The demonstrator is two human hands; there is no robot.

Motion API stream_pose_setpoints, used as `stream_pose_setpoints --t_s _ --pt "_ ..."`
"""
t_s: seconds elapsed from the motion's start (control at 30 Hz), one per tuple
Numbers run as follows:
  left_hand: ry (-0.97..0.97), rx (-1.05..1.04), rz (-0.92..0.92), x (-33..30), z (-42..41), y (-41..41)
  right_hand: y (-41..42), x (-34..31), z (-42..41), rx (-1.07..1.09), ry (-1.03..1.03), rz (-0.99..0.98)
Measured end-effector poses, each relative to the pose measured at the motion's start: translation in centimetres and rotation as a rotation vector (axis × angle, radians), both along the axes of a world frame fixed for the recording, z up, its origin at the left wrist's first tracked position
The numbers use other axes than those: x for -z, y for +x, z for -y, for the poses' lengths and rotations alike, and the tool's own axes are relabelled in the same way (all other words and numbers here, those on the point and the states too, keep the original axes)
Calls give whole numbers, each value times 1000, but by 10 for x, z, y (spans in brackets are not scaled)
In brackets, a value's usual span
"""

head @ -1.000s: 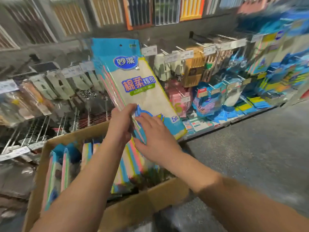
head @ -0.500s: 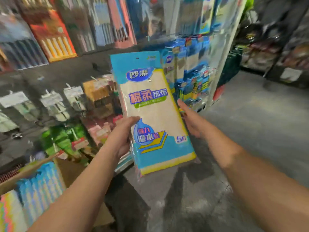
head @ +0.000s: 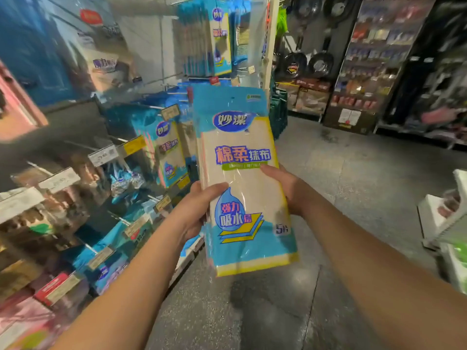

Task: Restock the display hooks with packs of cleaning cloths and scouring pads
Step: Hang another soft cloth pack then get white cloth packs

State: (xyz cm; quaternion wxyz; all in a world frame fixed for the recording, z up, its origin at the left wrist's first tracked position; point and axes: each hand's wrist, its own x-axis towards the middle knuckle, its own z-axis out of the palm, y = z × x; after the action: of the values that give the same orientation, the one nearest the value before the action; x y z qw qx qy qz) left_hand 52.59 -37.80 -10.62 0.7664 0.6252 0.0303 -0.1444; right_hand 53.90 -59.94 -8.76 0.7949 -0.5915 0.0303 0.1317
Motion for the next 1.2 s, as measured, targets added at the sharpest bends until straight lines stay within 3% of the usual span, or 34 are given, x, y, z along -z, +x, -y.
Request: stream_pose_setpoints --t_s 0.2,0.37,0.6,0.77,1.0,1.2 --pt "207 75 107 -29 76 115 99 -4 75 103 -57 -22" --pt "334 -51 175 -27 134 213 181 10 130 115 14 -61" --pt "19 -7 -64 -30 211 351 324 10 219 37 98 28" --pt "-61 -5 -82 -58 271 428 428 -14 272 9 85 -61" --pt "-162 -196 -65 -71 295 525 551 -21 285 -55 46 -83" --pt "-274 -308 -58 -63 270 612 650 -44 254 5 -53 208"
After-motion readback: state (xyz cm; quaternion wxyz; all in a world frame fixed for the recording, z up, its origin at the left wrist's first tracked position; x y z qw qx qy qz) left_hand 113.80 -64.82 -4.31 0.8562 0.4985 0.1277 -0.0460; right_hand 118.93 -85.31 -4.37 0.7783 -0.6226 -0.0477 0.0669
